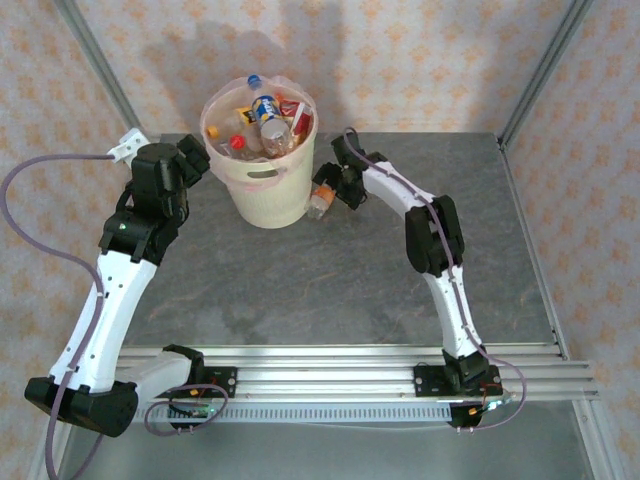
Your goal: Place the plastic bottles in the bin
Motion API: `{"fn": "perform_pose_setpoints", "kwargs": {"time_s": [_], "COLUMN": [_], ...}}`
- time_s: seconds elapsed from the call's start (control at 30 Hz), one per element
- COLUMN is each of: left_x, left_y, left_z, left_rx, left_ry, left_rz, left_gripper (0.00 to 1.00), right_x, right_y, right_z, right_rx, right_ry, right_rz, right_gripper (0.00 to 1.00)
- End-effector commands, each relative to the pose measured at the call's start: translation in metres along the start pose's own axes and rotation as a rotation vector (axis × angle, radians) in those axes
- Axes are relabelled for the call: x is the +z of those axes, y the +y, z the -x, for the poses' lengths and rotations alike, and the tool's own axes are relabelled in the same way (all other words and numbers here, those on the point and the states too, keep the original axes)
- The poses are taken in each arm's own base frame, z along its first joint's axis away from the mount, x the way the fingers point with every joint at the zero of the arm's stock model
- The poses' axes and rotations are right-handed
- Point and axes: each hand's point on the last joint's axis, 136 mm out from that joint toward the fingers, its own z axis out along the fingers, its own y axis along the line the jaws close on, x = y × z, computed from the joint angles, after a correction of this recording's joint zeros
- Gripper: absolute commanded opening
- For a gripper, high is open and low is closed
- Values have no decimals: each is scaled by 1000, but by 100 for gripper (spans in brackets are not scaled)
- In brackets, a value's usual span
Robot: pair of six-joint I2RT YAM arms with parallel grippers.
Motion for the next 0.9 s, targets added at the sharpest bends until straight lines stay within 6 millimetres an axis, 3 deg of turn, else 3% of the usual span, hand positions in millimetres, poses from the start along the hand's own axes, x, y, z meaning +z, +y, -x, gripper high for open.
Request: {"fn": "perform_pose_setpoints", "kwargs": {"time_s": [0.0, 0.23, 0.73, 0.87], "left_x": [-3, -2, -1, -2], "left_y": [9, 8, 7, 8], "left_z": [6, 4, -2, -2], "left_rx": [-15, -22, -39, -41], "left_ry": [-27, -21, -6, -8], "left_rz": [31, 23, 12, 11], "left_gripper": [100, 100, 100, 100], "right_x": [10, 18, -1, -1], "right_y": [2, -18, -59, -67], "right_z": [-10, -20, -38, -47], "right_rx": [1, -8, -121, -140], "right_ry": [30, 58, 67, 82], "right_rz": [-10, -73, -177, -177], "right_gripper": [91, 85, 80, 73]}}
